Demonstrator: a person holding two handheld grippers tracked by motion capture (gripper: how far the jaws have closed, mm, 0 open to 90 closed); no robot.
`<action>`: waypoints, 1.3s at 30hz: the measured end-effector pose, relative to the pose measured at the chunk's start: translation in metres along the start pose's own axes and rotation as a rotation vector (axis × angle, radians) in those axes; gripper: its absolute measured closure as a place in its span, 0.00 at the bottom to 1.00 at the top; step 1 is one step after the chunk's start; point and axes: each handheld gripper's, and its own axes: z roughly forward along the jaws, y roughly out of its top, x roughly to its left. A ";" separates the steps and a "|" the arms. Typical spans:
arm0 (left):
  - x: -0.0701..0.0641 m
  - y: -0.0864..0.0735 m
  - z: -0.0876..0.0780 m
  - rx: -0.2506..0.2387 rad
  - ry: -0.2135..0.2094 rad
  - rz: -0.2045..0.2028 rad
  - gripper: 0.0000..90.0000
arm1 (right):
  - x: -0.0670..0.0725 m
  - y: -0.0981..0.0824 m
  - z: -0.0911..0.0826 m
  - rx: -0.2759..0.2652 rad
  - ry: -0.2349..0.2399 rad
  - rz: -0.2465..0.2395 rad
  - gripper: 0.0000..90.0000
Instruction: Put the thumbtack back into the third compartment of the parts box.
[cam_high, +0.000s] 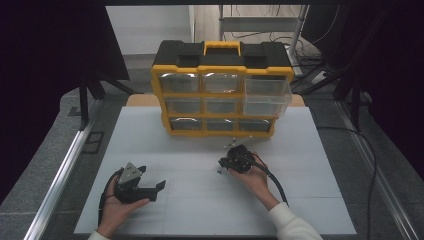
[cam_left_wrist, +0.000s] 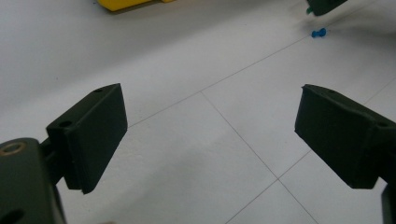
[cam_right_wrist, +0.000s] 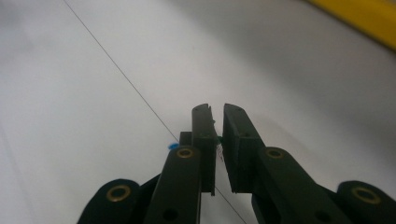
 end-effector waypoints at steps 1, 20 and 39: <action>0.000 0.000 0.000 -0.001 0.000 0.000 0.11 | 0.001 0.003 -0.007 -0.029 0.013 0.003 0.92; 0.000 0.000 -0.002 -0.007 0.002 -0.001 0.11 | 0.011 0.024 -0.067 -0.190 0.030 0.022 0.92; 0.000 0.000 -0.001 -0.006 0.002 0.001 0.10 | 0.022 0.043 -0.121 -0.339 0.023 -0.013 0.92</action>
